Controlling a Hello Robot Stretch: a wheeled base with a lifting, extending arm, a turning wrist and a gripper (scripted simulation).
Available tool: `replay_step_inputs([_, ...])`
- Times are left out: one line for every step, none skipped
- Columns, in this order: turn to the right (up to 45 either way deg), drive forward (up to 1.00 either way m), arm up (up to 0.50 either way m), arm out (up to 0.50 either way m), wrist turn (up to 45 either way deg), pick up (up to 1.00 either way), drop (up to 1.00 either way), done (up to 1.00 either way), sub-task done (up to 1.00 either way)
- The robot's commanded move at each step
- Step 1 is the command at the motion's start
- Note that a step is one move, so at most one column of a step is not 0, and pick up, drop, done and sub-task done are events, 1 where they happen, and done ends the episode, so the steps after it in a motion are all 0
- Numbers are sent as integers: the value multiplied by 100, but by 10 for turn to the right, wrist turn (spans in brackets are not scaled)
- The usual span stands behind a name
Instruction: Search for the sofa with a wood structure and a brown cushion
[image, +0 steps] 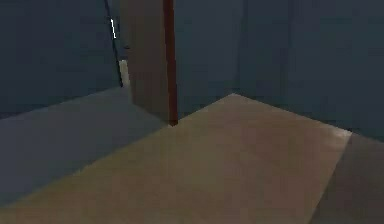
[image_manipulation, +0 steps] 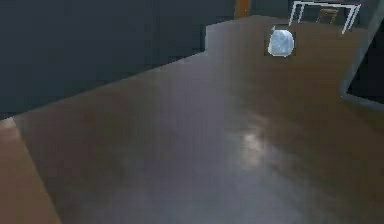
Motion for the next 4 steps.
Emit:
replay_step_inputs([-420,0,0,0,0,0,0,0,0])
replay_step_inputs([0,25,0,0,0,0,0,0,0])
replay_step_inputs([-450,0,0,0,0,0,0,0,0])
replay_step_inputs([0,50,0,0,0,0,0,0,0])
